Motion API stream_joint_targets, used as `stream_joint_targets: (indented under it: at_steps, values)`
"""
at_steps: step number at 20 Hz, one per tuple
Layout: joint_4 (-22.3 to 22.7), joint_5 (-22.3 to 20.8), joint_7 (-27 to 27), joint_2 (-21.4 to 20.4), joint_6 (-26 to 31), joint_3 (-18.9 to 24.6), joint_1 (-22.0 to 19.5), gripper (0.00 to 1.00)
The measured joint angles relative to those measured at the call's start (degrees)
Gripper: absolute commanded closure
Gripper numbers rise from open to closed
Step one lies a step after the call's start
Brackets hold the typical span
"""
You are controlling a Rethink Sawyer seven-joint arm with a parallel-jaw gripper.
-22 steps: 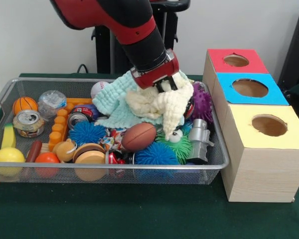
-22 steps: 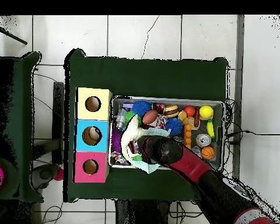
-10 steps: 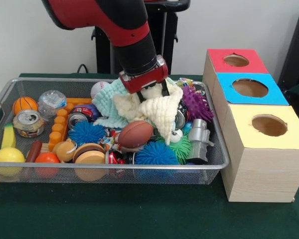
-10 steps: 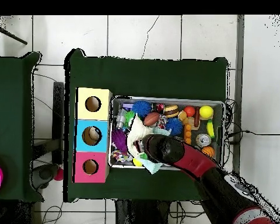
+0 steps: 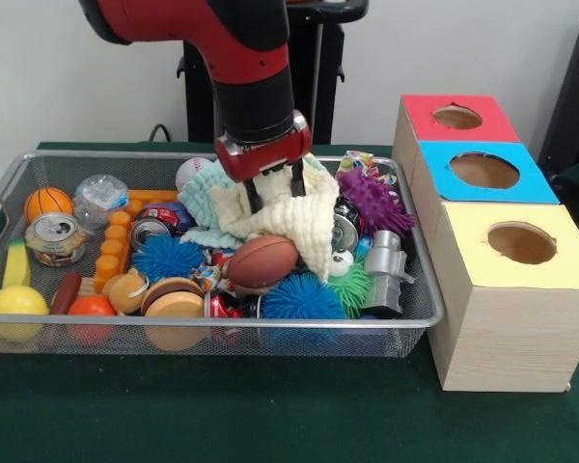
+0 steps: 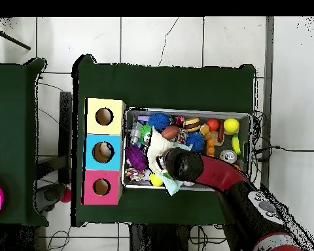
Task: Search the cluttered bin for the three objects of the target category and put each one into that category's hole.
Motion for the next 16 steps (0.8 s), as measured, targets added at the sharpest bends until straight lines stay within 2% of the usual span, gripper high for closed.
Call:
stream_joint_targets:
  at_steps: [8, 16]
  values:
    - [-5.9, -4.5, 0.0, -1.2, 6.7, -3.3, 4.2, 0.00]
    - [-11.4, -5.5, 0.0, -2.6, 13.9, -6.0, 7.0, 0.00]
